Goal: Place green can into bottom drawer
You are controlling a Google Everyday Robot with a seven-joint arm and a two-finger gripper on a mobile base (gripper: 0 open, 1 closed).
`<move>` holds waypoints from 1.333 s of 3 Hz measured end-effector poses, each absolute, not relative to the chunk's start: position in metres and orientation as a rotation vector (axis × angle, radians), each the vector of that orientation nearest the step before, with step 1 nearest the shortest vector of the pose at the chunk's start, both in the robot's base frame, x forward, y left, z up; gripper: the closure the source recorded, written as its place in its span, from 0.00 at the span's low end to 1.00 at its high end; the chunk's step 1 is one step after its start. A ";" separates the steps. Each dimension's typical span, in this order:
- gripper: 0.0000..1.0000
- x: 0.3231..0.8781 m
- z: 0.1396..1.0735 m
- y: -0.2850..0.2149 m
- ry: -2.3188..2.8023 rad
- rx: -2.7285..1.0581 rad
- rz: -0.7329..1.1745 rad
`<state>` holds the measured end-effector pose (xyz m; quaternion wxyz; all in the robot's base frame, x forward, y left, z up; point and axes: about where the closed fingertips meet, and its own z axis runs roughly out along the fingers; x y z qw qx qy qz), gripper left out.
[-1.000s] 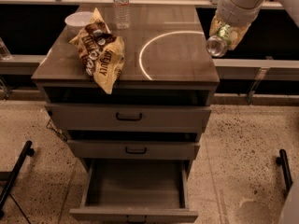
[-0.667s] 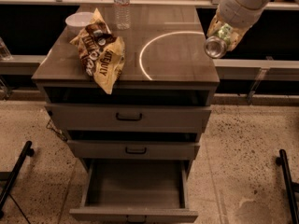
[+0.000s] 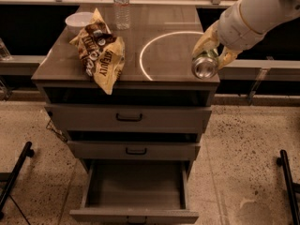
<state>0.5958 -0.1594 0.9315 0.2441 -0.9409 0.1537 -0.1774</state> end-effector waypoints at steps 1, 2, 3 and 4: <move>1.00 0.596 0.932 -0.159 0.416 -2.570 -0.485; 1.00 0.591 0.918 -0.156 0.304 -2.606 -0.527; 1.00 0.576 0.893 -0.149 0.096 -2.590 -0.584; 1.00 0.572 0.891 -0.150 -0.033 -2.599 -0.624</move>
Offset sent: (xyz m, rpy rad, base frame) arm -0.0199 0.0096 -0.0545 -0.2012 -0.1734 0.2844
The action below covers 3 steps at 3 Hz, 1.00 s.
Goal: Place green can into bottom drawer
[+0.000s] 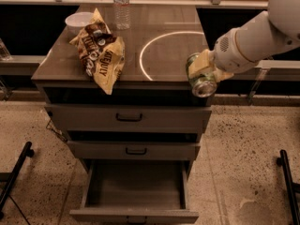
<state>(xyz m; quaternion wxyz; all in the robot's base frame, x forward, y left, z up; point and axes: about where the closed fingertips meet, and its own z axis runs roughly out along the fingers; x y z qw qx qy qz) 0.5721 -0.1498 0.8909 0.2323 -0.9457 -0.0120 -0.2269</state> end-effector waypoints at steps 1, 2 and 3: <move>1.00 0.572 0.890 -0.149 -0.036 -2.600 -0.623; 1.00 0.570 0.886 -0.148 -0.103 -2.575 -0.670; 1.00 0.559 0.874 -0.142 -0.209 -2.407 -0.732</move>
Offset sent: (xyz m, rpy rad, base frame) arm -0.0288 0.0077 -0.0303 0.0243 -0.4032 0.3328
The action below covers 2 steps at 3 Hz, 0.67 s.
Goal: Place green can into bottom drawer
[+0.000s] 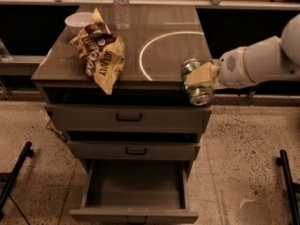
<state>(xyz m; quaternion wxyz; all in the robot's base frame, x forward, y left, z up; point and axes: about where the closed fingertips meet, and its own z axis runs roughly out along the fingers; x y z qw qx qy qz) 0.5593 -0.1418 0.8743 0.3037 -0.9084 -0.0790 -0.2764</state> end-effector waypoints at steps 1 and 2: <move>1.00 0.550 0.878 -0.136 -0.323 -2.354 -0.778; 1.00 0.550 0.869 -0.131 -0.391 -2.335 -0.773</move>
Offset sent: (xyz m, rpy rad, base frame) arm -0.0092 0.0117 -0.0189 0.0070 -0.1063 0.1917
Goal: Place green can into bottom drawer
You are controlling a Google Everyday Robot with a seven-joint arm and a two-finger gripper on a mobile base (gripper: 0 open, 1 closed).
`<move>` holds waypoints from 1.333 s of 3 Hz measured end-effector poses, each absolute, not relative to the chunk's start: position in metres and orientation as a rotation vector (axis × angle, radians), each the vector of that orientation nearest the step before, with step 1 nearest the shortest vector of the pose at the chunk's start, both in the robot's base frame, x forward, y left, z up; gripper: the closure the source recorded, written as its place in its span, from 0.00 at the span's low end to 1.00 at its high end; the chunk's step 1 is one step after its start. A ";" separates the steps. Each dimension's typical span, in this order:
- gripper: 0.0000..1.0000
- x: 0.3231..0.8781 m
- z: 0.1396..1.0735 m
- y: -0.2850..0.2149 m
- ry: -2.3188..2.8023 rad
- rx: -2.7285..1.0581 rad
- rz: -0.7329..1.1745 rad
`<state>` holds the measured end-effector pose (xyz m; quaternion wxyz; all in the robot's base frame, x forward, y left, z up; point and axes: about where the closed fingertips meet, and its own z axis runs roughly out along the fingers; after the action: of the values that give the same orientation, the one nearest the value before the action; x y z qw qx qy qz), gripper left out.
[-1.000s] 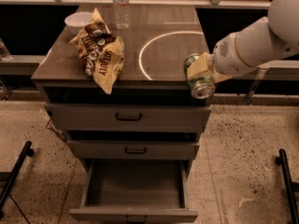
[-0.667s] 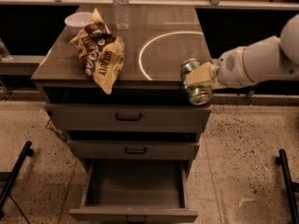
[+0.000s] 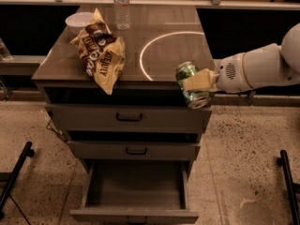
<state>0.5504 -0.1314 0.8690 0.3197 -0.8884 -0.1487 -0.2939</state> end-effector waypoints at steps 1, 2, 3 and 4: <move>1.00 0.544 0.858 -0.122 -0.518 -2.254 -0.777; 1.00 0.533 0.851 -0.108 -0.745 -2.153 -0.816; 1.00 0.532 0.851 -0.104 -0.860 -2.122 -0.859; 1.00 0.529 0.829 -0.091 -1.063 -2.110 -0.838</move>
Offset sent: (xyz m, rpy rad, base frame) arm -0.0326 0.0332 -0.0265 -0.0472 -0.3762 0.5398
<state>0.5292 -0.0906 0.8286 0.3120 -0.7998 -0.4028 -0.3175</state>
